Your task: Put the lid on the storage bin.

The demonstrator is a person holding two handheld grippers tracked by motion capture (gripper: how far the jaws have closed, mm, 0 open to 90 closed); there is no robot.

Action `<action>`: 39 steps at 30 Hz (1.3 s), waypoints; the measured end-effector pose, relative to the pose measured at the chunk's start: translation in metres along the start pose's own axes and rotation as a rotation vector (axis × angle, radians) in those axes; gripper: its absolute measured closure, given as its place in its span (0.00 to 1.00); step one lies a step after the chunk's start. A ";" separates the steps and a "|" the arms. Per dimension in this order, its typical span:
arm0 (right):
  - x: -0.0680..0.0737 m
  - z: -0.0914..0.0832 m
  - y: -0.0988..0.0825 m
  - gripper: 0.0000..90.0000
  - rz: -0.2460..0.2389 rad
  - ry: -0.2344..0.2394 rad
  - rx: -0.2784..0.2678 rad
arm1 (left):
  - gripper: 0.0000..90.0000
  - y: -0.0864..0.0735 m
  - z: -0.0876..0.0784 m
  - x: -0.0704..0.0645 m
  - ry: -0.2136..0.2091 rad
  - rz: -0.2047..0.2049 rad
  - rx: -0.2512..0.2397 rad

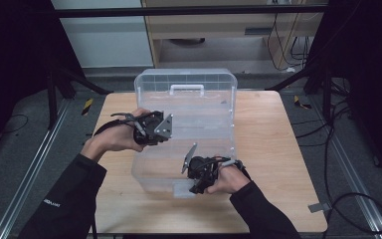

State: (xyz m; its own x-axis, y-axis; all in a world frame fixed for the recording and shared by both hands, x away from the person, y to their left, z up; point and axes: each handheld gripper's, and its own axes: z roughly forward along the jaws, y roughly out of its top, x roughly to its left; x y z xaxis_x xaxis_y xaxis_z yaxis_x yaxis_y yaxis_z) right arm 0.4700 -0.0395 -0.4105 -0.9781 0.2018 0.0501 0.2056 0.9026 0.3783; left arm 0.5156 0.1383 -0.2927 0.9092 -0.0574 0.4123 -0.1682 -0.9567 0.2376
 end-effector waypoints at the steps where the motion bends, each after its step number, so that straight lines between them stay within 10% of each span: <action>1: 0.000 -0.002 0.001 0.70 -0.003 0.004 0.021 | 0.97 0.000 0.003 -0.004 0.000 -0.041 -0.039; 25: 0.005 -0.003 -0.005 0.68 0.010 -0.029 -0.035 | 0.95 -0.008 0.003 -0.018 -0.013 -0.054 -0.094; 39: 0.004 -0.040 -0.028 0.72 0.070 -0.096 -0.278 | 0.95 -0.008 0.003 -0.019 -0.018 -0.054 -0.091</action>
State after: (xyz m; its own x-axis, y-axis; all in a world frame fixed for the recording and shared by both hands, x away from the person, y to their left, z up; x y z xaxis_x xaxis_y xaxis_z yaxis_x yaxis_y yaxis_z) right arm 0.4589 -0.0795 -0.3842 -0.9518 0.3069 0.0026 0.2432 0.7489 0.6165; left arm 0.5012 0.1460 -0.3047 0.9243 -0.0124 0.3815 -0.1521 -0.9286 0.3385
